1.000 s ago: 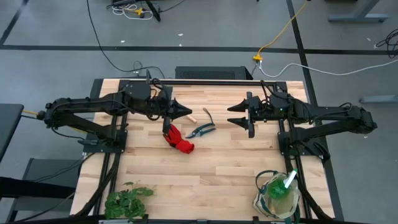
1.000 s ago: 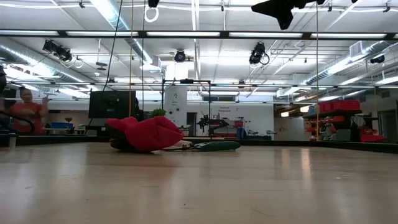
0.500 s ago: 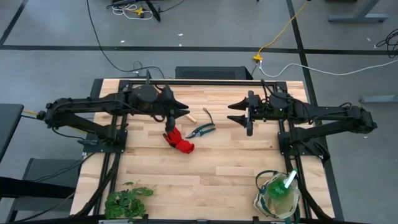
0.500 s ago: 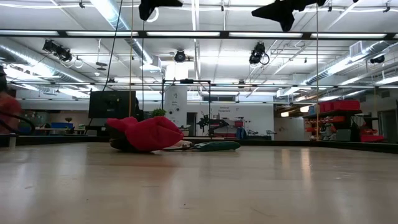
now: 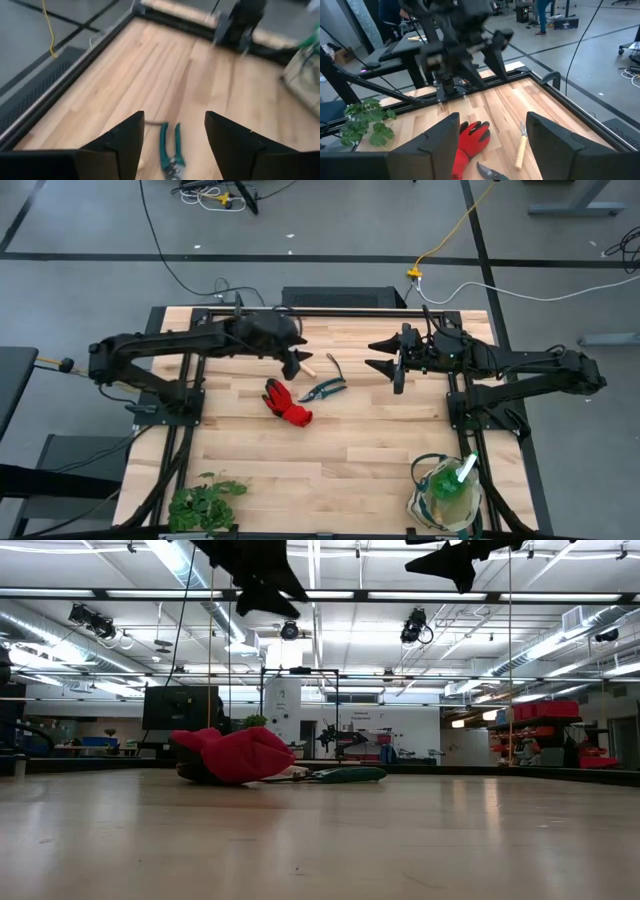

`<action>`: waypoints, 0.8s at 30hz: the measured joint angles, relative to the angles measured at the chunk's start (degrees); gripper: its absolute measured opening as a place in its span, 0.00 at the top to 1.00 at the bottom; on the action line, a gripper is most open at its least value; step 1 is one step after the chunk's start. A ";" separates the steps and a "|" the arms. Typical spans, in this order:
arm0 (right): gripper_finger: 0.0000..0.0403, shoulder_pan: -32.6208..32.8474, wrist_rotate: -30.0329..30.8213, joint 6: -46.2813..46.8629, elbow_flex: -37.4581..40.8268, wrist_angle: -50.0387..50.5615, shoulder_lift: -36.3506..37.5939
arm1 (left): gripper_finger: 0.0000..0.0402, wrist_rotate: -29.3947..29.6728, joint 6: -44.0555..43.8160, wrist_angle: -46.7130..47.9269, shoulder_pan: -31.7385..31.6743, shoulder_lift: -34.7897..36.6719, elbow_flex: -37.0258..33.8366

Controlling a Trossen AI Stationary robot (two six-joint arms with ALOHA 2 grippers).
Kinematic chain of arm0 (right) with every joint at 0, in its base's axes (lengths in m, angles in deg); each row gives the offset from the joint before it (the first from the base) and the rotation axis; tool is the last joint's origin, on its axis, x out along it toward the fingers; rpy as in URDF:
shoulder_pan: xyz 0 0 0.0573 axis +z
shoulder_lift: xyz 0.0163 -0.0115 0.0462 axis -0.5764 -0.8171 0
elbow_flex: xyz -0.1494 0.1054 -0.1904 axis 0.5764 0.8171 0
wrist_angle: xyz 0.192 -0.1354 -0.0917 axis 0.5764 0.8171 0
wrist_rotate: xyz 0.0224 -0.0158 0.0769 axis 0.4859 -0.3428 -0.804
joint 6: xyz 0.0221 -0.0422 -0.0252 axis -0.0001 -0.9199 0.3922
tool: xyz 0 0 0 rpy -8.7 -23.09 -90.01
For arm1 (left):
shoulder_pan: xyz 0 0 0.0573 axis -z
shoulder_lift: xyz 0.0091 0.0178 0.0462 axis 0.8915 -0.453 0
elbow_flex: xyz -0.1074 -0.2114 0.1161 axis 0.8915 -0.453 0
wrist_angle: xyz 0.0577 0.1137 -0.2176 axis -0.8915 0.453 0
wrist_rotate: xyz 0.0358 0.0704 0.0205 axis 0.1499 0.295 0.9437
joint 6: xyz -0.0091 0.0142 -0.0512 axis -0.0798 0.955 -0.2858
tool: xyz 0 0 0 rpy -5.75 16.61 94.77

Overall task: Pick & Place Garden tools in Gardening bag
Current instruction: Put the shear scissors into the gardening bag

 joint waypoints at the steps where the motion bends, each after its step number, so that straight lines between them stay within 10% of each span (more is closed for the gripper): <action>1: 0.43 -0.01 0.00 0.00 0.00 0.00 0.00 | 0.45 -0.03 0.30 -0.03 -0.28 -1.14 -0.02; 24: 0.43 -0.33 0.24 -0.83 0.07 -0.09 0.29 | 0.49 -3.19 -1.41 3.61 -0.76 -24.98 9.49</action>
